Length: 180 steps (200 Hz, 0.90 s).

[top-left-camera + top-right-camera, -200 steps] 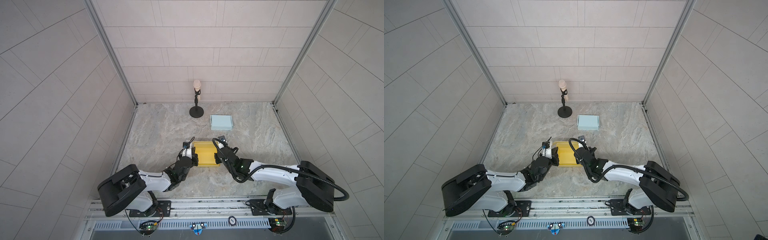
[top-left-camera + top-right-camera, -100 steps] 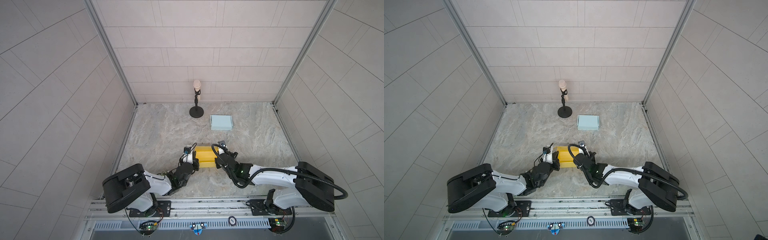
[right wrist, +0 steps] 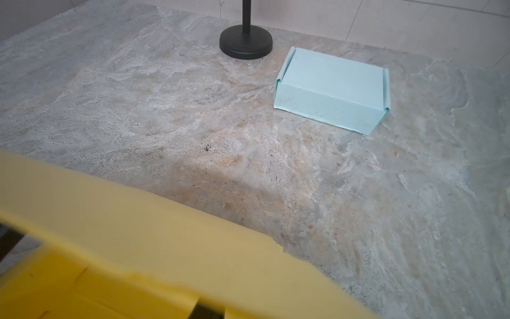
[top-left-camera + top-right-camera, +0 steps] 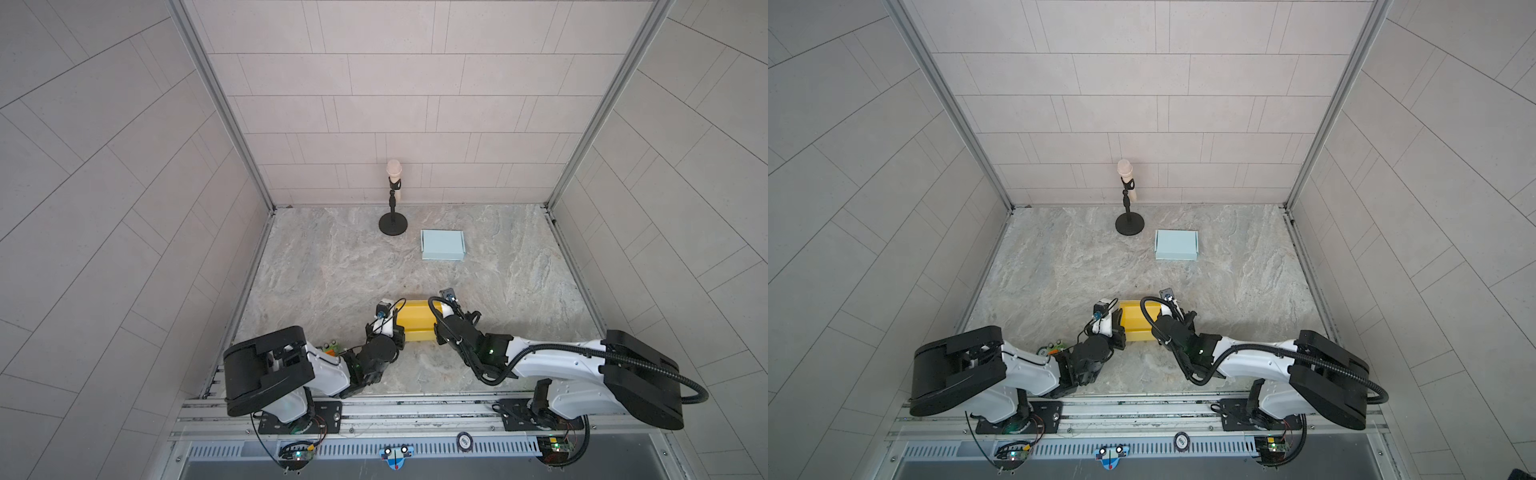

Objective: Fold the paper box

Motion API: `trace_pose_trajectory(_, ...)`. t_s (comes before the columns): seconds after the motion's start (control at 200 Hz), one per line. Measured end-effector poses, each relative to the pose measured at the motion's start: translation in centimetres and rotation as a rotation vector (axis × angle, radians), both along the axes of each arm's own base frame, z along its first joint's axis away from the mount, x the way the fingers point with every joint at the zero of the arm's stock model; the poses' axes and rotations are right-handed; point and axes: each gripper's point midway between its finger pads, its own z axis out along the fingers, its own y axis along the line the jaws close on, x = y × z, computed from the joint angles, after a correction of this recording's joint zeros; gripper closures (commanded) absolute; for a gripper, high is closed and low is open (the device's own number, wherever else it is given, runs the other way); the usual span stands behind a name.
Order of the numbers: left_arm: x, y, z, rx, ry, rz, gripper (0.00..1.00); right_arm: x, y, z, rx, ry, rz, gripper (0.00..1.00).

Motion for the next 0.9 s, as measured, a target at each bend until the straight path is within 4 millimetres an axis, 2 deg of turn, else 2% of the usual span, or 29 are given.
trace_pose_trajectory(0.14,-0.2,-0.7,-0.3,0.017,-0.008,-0.002,1.00,-0.6,-0.5,0.3,0.032,-0.002,0.006,0.46)
trace_pose_trajectory(0.23,-0.2,-0.9,-0.6,0.025,-0.008,-0.002,1.00,-1.0,-0.9,0.6,0.049,-0.008,0.009,0.39)
trace_pose_trajectory(0.395,-0.3,-1.3,-0.9,0.042,-0.010,-0.005,1.00,-1.7,-2.1,1.1,0.083,-0.016,-0.001,0.31)
trace_pose_trajectory(0.531,-0.4,-1.2,-1.7,0.071,-0.002,-0.008,1.00,-2.9,-3.1,1.9,0.113,-0.042,0.020,0.31)
trace_pose_trajectory(0.721,-0.6,-1.1,-2.6,0.109,0.010,-0.013,1.00,-5.0,-3.7,5.5,0.190,-0.146,0.111,0.26)
trace_pose_trajectory(0.901,-0.7,-1.0,-3.1,0.134,0.020,-0.018,1.00,-5.6,-5.0,9.7,0.287,-0.255,0.130,0.20)
